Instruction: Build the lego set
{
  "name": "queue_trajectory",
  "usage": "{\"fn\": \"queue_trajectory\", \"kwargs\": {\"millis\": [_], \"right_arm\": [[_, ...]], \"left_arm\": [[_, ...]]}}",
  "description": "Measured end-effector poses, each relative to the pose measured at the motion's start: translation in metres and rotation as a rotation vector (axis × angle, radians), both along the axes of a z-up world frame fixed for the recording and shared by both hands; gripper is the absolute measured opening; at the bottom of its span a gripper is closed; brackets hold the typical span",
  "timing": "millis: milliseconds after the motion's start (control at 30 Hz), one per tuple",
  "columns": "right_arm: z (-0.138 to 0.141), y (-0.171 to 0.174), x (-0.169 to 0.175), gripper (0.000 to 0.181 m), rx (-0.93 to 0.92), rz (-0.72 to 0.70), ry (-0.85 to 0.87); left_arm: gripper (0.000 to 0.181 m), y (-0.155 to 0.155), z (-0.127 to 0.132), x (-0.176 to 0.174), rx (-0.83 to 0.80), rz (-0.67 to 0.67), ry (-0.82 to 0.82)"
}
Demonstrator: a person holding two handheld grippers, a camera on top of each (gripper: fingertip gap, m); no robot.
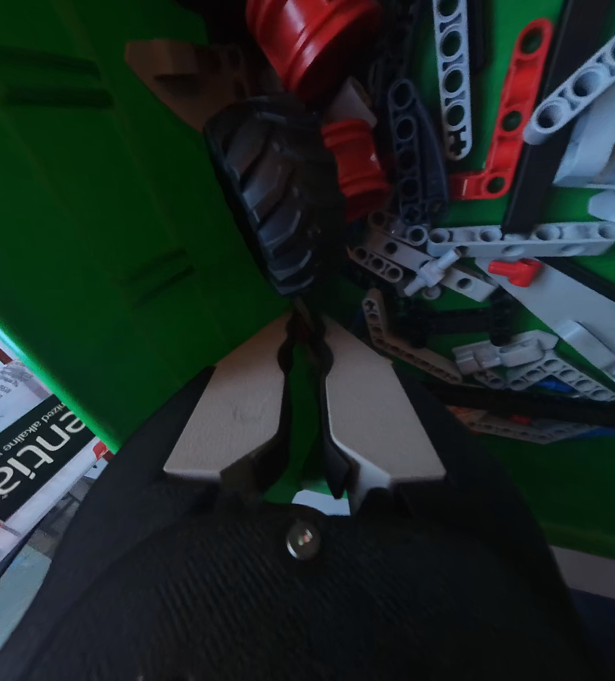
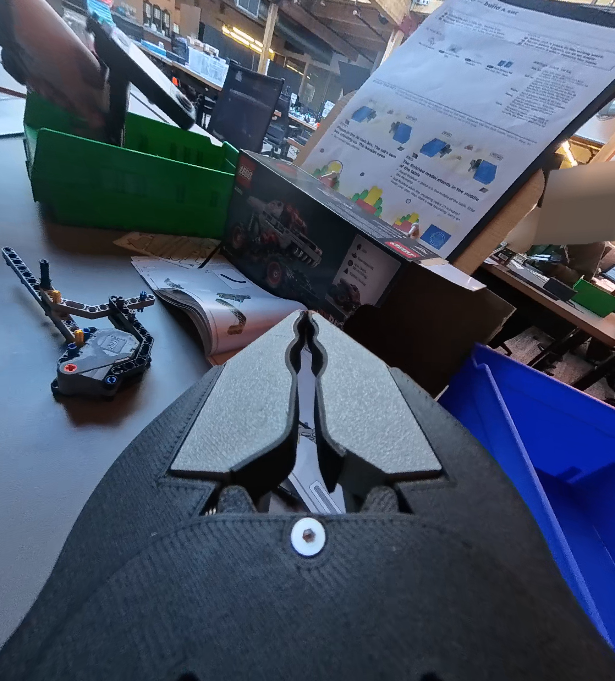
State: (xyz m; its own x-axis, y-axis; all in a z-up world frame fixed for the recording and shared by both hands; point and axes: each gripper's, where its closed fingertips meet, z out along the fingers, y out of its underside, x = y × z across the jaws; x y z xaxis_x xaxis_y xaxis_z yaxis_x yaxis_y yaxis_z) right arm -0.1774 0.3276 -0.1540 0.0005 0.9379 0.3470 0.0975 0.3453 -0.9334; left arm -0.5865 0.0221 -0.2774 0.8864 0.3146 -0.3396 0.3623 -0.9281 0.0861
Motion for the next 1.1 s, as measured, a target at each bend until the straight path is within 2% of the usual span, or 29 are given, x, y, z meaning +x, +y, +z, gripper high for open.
{"fn": "queue_trajectory", "kwargs": {"millis": [200,500,767,1100], "right_arm": [[0.001,-0.007,-0.001,0.000,0.025,0.018,-0.005],[0.003,-0.013,0.000,0.000,0.072,0.026,-0.002],[0.001,-0.014,-0.001,0.000,0.073,0.031,-0.010],[0.001,-0.015,0.000,0.000,0.081,0.038,-0.014]], "left_arm": [[0.001,0.000,-0.001,0.002,0.040,0.076,-0.074],[0.001,0.006,-0.002,0.011,0.107,0.068,-0.141],[0.001,0.007,-0.002,0.014,0.121,0.006,-0.172],[0.001,0.011,-0.001,0.012,0.092,-0.152,-0.160]]}}
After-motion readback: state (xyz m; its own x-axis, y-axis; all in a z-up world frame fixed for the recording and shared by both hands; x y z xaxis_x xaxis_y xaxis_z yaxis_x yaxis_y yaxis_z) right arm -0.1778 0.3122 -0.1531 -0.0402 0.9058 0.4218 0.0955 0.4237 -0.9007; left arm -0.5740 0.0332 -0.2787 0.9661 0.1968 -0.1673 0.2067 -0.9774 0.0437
